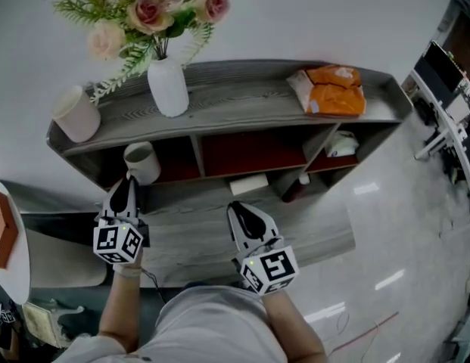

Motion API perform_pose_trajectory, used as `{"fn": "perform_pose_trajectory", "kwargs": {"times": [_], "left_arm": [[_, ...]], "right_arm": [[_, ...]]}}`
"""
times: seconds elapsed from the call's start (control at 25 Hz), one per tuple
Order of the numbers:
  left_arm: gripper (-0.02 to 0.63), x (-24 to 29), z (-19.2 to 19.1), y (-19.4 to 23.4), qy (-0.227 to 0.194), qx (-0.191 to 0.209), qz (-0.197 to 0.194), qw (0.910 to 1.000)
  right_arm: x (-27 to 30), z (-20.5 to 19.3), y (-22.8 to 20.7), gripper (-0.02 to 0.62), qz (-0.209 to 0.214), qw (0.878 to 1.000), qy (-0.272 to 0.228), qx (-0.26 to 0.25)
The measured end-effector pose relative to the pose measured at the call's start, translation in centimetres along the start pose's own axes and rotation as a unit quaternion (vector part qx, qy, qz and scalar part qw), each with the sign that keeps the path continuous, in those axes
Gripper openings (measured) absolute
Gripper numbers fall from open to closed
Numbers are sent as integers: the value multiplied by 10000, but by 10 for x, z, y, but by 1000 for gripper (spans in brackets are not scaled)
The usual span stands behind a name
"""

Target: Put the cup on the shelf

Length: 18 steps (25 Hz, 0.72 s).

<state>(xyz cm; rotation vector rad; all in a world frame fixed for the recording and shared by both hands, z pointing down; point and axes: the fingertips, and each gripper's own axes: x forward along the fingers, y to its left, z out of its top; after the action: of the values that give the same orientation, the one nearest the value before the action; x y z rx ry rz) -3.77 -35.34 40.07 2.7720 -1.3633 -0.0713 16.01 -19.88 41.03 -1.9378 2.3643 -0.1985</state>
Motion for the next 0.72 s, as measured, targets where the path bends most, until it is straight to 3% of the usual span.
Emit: {"fn": "perform_pose_trajectory", "kwargs": {"times": [0.72], "left_arm": [[51, 41, -21, 5, 248, -112, -424, 9987]], "right_arm": [[-1, -11, 14, 35, -333, 9991, 152, -191]]}}
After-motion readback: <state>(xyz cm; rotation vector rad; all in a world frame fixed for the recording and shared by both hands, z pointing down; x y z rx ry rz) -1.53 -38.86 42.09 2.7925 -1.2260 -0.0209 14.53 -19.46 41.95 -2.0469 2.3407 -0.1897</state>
